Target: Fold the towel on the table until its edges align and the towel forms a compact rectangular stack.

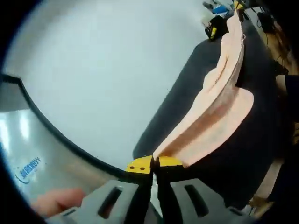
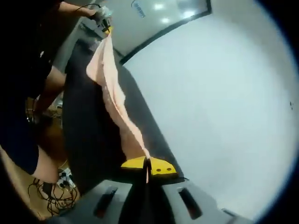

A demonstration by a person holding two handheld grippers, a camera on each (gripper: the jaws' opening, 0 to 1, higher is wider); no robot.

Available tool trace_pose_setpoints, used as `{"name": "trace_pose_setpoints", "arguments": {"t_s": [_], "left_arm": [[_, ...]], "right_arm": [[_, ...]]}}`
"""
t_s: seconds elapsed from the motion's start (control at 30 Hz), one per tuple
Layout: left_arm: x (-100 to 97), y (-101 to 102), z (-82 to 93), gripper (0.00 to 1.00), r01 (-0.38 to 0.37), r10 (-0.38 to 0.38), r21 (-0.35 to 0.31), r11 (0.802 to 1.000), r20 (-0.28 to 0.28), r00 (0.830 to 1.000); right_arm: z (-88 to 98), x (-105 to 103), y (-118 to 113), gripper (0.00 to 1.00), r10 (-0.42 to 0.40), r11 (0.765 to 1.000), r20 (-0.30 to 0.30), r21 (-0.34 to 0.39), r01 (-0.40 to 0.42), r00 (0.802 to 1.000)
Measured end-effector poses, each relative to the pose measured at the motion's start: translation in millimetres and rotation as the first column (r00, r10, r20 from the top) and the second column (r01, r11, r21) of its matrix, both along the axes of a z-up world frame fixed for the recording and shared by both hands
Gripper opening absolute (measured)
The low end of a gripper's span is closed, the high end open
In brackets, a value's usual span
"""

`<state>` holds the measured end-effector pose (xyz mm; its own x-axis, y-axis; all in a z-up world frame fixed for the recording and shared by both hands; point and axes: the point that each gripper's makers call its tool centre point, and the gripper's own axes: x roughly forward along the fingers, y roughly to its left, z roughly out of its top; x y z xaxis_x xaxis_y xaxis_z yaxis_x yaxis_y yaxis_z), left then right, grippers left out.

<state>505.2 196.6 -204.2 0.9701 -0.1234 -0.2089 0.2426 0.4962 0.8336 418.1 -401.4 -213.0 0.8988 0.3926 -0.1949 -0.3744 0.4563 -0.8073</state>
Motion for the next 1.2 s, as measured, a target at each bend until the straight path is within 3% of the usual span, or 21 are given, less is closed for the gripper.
{"name": "trace_pose_setpoints", "arguments": {"t_s": [0.13,0.2,0.3,0.4,0.5,0.6,0.7,0.77,0.8,0.9,0.97,1.1,1.2], "left_arm": [[-14.9,0,59.2,0.00,0.015,-0.015,-0.004,1.000,0.074,0.997],[-19.1,0,82.7,0.00,0.024,-0.026,0.025,0.999,0.093,0.995],[-20.3,1,109.8,0.00,0.037,-0.049,0.113,0.993,0.110,0.993],[-20.6,0,136.8,0.00,0.045,-0.057,0.117,0.992,0.102,0.993],[-15.2,3,157.9,0.00,0.025,-0.048,0.187,0.982,0.116,0.992],[-7.0,5,162.3,0.00,0.012,-0.036,0.219,0.976,0.108,0.994],[4.9,5,155.6,0.00,0.011,-0.032,0.232,0.973,0.088,0.996],[18.9,4,149.5,0.00,0.022,-0.037,0.195,0.981,0.076,0.996],[30.6,4,146.7,0.00,0.019,-0.031,0.157,0.987,0.075,0.997],[62.6,7,148.4,0.00,0.007,-0.022,0.114,0.993,0.127,0.992],[80.2,7,144.5,0.00,-0.007,-0.007,0.106,0.994,0.130,0.991],[129.7,7,120.3,0.00,-0.019,0.006,0.128,0.992,0.108,0.994],[173.2,8,91.0,0.00,-0.027,0.019,0.124,0.992,0.066,0.998]], "right_arm": [[49.1,-6,-5,0.00,-0.013,0.998,0.090,0.058,0.008,0.996],[76.2,-8,-9,0.00,-0.018,0.993,0.109,0.114,0.005,0.994],[97.1,-4,-13,0.00,-0.023,0.991,0.103,0.137,0.009,0.994],[115.8,4,-17,0.00,-0.029,0.984,0.110,0.178,0.009,0.993],[131.0,15,-17,0.00,-0.029,0.981,0.116,0.193,0.006,0.993],[140.3,27,-13,0.00,-0.030,0.982,0.110,0.187,0.009,0.994],[141.3,48,-14,0.00,-0.047,0.984,0.095,0.173,0.030,0.994],[138.2,67,-17,0.00,-0.055,0.983,0.080,0.181,0.040,0.995],[135.3,78,-17,0.00,-0.058,0.979,0.064,0.197,0.044,0.996],[127.1,117,-18,0.00,-0.074,0.978,0.046,0.197,0.063,0.996],[122.7,145,-18,0.00,-0.081,0.972,0.025,0.224,0.073,0.996],[101.1,203,-20,0.00,-0.115,0.973,-0.005,0.202,0.114,0.993],[68.4,246,-14,0.00,-0.140,0.971,-0.072,0.184,0.151,0.988]]}}
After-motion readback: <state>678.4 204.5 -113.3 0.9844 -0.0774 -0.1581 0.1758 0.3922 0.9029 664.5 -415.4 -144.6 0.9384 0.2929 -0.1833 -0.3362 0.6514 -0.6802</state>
